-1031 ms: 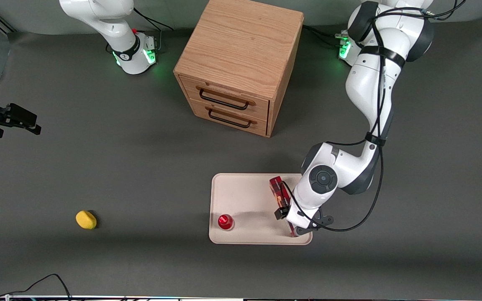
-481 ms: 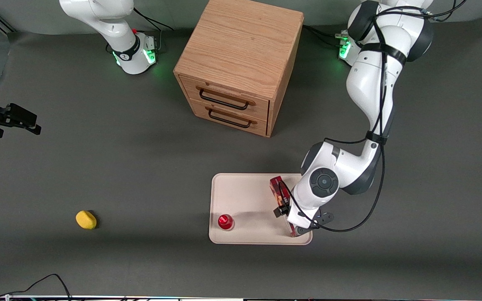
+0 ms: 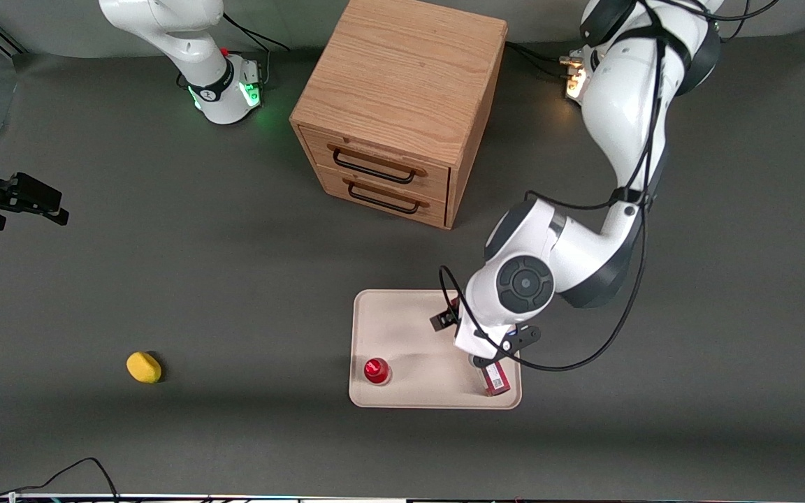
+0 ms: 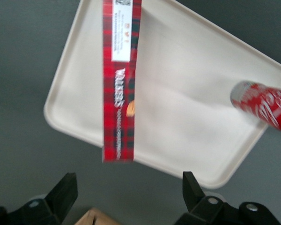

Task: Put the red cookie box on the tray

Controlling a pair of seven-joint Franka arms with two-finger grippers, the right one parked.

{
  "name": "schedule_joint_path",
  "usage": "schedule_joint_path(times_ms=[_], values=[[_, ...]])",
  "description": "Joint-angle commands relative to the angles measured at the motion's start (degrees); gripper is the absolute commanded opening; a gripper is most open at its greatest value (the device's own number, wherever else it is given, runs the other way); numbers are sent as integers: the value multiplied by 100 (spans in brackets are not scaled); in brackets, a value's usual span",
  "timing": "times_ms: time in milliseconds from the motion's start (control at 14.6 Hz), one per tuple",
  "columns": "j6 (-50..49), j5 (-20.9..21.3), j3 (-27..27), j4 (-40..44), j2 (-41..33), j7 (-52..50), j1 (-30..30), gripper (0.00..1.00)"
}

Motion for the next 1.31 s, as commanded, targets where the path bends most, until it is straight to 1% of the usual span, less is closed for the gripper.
schedule_joint_path(times_ms=[0, 206, 412, 481, 618, 756, 962, 1099, 1237], values=[[-865, -87, -50, -31, -565, 122, 223, 100], [-1631, -157, 20, -136, -1345, 1175, 522, 100], [-2298, -157, 46, -417, -2049, 1651, 794, 100], [-2466, -157, 124, -644, -2347, 1896, 847, 100], [-2468, -175, 519, -1425, -3085, 2511, 909, 100], [-2328, -332, 1063, -2295, -3806, 3362, 901, 100], [-1713, -359, 1758, -3815, -4861, 4479, 892, 100], [-1589, -351, 2188, -4275, -5188, 5104, 892, 100], [-1571, -272, 2576, -4338, -5233, 5440, 892, 100]])
